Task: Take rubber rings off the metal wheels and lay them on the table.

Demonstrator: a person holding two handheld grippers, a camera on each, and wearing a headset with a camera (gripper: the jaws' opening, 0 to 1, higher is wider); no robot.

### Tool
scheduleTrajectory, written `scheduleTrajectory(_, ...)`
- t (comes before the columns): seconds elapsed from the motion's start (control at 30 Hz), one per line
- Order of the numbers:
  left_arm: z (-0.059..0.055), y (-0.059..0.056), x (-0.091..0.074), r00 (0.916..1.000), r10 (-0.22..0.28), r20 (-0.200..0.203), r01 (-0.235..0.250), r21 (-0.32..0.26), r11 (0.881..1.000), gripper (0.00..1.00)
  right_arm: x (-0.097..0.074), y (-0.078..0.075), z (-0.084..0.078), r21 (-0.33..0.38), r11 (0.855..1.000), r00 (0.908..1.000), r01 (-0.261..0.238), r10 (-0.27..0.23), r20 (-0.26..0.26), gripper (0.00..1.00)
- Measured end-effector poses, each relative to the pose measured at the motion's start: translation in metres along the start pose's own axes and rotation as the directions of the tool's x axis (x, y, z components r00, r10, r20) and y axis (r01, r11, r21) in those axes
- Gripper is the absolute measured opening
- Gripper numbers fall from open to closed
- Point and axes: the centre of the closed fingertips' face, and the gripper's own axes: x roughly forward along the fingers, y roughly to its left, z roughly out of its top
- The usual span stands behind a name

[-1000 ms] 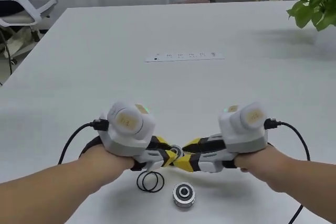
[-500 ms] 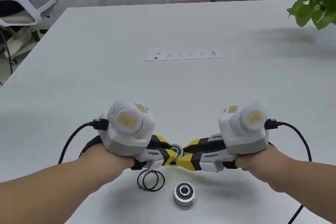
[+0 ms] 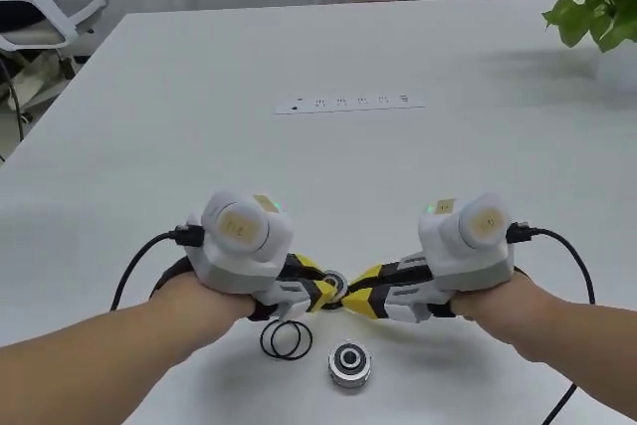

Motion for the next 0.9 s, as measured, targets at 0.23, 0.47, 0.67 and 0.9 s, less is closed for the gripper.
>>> scheduleTrajectory(0.23, 0.000, 0.000, 0.000, 1.0000, 0.005, 0.000, -0.005, -0.002, 1.000, 0.13, -0.002, -0.001, -0.001, 0.033, 0.999, 1.0000, -0.002, 0.002, 0.009, 0.02)
scheduleTrajectory(0.47, 0.000, -0.001, 0.000, 1.0000, 0.007, 0.001, -0.007, -0.002, 1.000, 0.13, -0.002, -0.003, -0.001, 0.084, 0.996, 0.9999, 0.004, -0.005, 0.011, 0.00)
scheduleTrajectory(0.67, 0.000, -0.001, -0.001, 1.0000, 0.008, 0.001, -0.008, 0.005, 1.000, 0.13, -0.004, -0.006, 0.000, 0.307, 0.951, 0.9983, -0.015, -0.003, 0.057, 0.00)
scheduleTrajectory(0.9, 0.000, -0.001, -0.001, 1.0000, 0.010, 0.001, -0.010, 0.005, 1.000, 0.13, -0.008, -0.011, 0.004, 0.428, 0.903, 0.9932, -0.036, -0.015, 0.116, 0.00)
